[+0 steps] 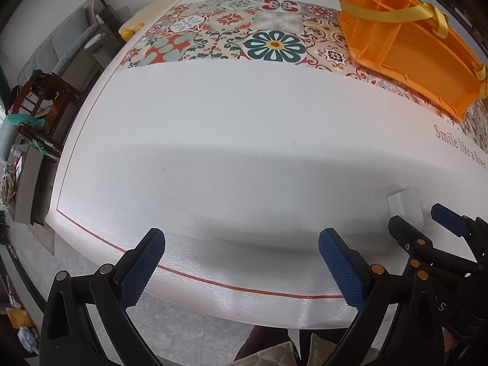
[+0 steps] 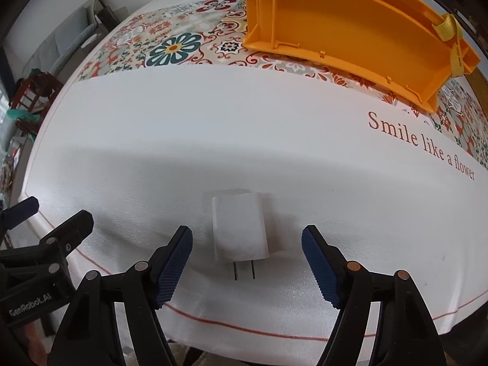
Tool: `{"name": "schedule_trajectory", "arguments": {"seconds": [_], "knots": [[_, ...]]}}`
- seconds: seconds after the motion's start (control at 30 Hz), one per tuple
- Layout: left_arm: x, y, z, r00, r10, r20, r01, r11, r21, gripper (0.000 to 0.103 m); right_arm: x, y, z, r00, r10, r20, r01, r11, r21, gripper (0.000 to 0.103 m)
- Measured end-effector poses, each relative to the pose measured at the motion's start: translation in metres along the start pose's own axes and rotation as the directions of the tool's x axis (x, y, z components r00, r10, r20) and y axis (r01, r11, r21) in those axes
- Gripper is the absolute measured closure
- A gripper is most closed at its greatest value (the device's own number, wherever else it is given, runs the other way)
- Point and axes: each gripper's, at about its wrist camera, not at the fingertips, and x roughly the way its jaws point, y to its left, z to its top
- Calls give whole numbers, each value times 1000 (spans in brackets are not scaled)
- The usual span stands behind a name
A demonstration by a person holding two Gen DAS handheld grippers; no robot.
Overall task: Organize rigid objects
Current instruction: 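Close the right gripper on the white plug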
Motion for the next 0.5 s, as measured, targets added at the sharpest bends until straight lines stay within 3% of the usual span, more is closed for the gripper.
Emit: {"name": "schedule_trajectory", "arguments": {"seconds": [0.43, 0.5], "knots": [[7, -2, 3, 1000, 3, -17, -3, 1000, 4, 0, 12, -1, 1, 1000, 16, -9, -16, 1000, -1, 45], [8, -3, 3, 1000, 5, -20, -5, 1000, 6, 0, 12, 0, 2, 1000, 11, -2, -11, 1000, -9, 56]]}}
